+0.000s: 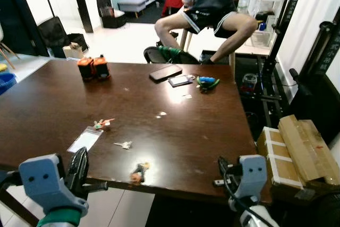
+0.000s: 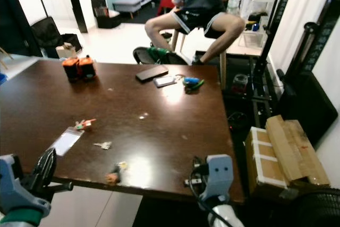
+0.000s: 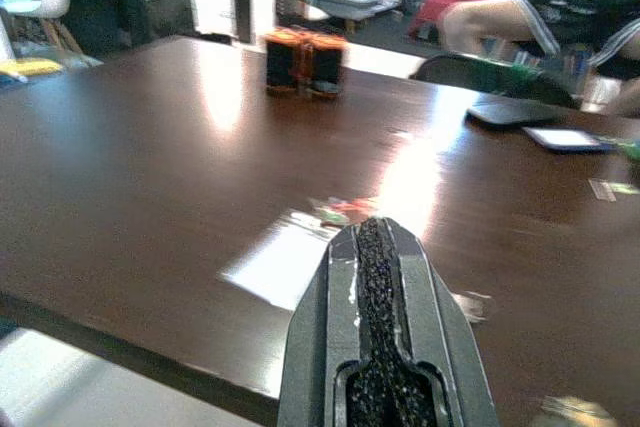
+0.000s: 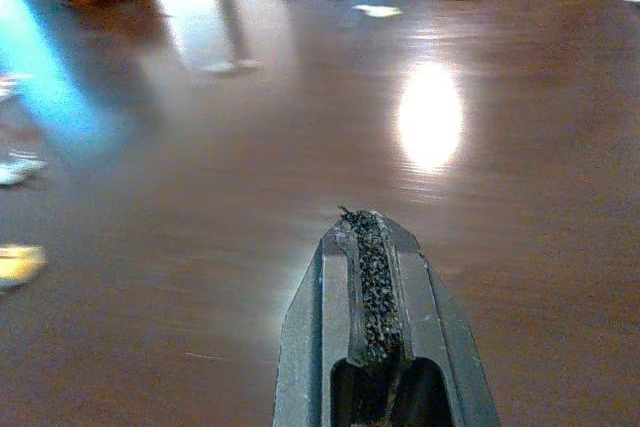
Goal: Hang keys on a hook
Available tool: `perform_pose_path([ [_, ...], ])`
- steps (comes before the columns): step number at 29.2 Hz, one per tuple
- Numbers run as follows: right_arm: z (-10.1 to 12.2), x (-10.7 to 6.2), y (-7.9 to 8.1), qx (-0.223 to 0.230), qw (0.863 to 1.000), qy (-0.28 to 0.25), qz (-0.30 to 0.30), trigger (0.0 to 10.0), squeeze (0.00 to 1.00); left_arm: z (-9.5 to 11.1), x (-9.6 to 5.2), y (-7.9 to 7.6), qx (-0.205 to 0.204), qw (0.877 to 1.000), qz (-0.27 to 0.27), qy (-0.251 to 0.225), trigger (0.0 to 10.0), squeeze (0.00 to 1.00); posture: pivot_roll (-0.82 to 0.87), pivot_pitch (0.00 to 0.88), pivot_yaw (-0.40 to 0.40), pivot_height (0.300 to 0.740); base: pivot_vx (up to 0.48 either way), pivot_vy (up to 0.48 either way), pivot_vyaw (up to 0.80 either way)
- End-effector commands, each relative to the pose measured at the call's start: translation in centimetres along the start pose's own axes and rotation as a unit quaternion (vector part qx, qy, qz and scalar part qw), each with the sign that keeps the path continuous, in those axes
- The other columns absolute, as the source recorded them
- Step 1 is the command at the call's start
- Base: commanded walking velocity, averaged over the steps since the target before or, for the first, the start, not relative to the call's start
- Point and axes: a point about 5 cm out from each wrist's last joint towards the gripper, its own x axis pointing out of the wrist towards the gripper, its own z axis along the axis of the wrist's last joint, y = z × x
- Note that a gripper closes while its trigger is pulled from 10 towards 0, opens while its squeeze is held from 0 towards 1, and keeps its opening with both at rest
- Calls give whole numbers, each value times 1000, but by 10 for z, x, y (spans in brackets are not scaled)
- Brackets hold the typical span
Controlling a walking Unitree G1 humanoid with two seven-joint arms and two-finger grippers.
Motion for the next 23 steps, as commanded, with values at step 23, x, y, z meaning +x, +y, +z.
perform_pose_path([
  [23, -4, -2, -3, 7, 1000, 8, -14, 10000, 0, -1, -1, 0, 9, 1000, -7, 7, 10000, 0, -35, 0, 147, 740, 0, -63, 0],
])
